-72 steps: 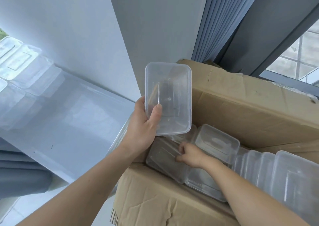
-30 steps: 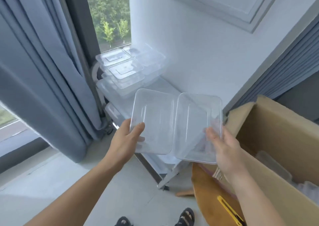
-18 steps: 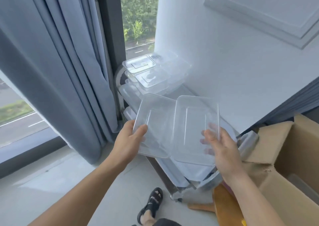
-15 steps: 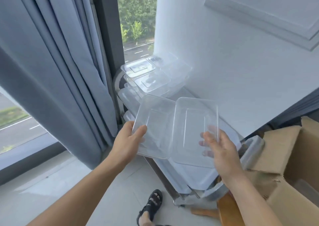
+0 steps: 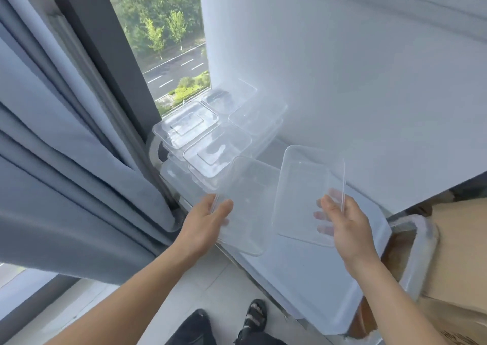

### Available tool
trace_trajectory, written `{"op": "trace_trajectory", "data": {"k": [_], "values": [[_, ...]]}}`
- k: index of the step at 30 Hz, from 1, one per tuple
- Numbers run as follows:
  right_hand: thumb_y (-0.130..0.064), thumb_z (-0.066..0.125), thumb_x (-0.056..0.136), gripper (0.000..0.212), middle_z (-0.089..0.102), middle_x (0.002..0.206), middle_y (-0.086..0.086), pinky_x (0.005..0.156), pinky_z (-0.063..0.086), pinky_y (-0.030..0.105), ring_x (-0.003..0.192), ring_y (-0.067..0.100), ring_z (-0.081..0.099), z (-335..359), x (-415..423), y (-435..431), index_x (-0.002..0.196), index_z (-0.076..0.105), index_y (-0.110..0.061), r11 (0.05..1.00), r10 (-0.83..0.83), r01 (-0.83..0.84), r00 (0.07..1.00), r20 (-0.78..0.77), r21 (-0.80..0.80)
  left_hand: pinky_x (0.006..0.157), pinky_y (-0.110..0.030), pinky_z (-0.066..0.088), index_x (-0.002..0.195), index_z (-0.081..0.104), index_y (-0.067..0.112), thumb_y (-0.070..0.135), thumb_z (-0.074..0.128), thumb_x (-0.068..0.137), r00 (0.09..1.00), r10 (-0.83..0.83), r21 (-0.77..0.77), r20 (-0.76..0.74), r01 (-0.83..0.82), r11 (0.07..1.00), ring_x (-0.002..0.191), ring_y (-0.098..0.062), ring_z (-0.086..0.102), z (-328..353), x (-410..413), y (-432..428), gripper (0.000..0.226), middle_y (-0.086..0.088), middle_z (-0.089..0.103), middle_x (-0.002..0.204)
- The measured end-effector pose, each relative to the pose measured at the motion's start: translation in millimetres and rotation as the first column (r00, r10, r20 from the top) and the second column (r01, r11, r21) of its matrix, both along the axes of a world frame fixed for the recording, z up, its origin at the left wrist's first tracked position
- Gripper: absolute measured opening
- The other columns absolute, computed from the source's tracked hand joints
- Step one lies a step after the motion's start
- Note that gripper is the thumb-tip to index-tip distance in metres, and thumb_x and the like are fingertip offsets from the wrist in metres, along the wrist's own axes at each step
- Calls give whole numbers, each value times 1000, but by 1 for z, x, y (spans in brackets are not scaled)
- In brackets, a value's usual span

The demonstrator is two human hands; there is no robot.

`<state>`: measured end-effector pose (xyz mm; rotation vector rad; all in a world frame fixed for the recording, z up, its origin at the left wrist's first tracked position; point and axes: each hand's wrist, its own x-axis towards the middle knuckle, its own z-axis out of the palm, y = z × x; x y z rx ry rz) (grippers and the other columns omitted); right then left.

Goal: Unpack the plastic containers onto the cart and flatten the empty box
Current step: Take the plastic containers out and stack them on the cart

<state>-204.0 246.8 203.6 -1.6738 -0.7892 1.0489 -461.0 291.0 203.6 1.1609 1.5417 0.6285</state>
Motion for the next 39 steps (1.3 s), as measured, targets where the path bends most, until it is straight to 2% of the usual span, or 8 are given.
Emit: {"op": "trace_trajectory", "data": {"k": [6, 10, 13, 17, 23, 28, 32, 39], "values": [[-34, 58, 99, 36, 65, 119, -2, 80, 56, 36, 100, 15, 67, -15, -11, 33, 132, 53, -20, 988, -128, 132, 990, 55, -84, 75, -30, 46, 113, 62, 27, 42, 54, 99, 981, -192, -94, -33, 188, 978, 92, -12, 69, -29, -12, 50, 22, 8, 69, 107], [-33, 58, 99, 18, 62, 108, -15, 83, 54, 36, 100, 13, 66, -25, -29, 55, 117, 58, -28, 974, -196, 203, 978, 76, -105, 68, -25, 42, 113, 57, 23, 41, 50, 101, 949, -311, -138, -50, 302, 943, 94, -12, 67, -44, -20, 77, 22, 6, 65, 107], [-35, 58, 99, 9, 62, 99, -14, 87, 54, 40, 102, 18, 65, -33, -37, 69, 94, 53, -41, 959, -247, 257, 965, 89, -120, 78, -29, 46, 116, 54, 24, 41, 50, 101, 922, -381, -177, -68, 365, 914, 98, -14, 66, -57, -25, 89, 24, 7, 64, 111], [-38, 59, 98, 5, 66, 95, -7, 92, 52, 48, 102, 26, 67, -52, -30, 88, 94, 58, -37, 922, -346, 355, 934, 87, -151, 90, -36, 49, 112, 56, 25, 41, 53, 99, 893, -447, -219, -52, 427, 877, 100, -17, 65, -72, -24, 93, 21, 4, 66, 109], [-38, 59, 97, 17, 64, 99, -4, 75, 51, 37, 91, 20, 67, -91, -5, 140, 102, 61, -22, 894, -410, 400, 912, -11, -201, 88, -36, 50, 102, 61, 28, 51, 51, 79, 905, -422, -241, -51, 399, 885, 94, -17, 67, -84, -18, 101, 35, 4, 70, 97], [-37, 62, 95, 18, 63, 99, -5, 77, 51, 40, 96, 24, 68, -128, 8, 182, 99, 57, -21, 902, -354, 334, 935, -25, -274, 86, -33, 50, 101, 63, 28, 50, 51, 77, 914, -399, -259, -74, 368, 893, 91, -14, 68, -90, -12, 103, 35, 6, 70, 94], [-44, 64, 87, 44, 63, 113, 7, 81, 53, 41, 101, 30, 66, -159, 6, 207, 116, 56, -12, 886, -300, 270, 954, -23, -377, 80, -28, 51, 102, 63, 29, 49, 50, 77, 924, -377, -276, -67, 346, 897, 90, -9, 67, -96, 2, 96, 35, 14, 69, 92], [-44, 59, 92, 34, 56, 93, 7, 65, 40, 33, 82, 25, 53, -185, 3, 229, 97, 49, -12, 880, -255, 256, 965, 57, -401, 75, -29, 53, 104, 62, 31, 51, 51, 79, 940, -334, -282, -64, 304, 910, 86, -4, 67, -102, 18, 90, 34, 17, 70, 90]]}}
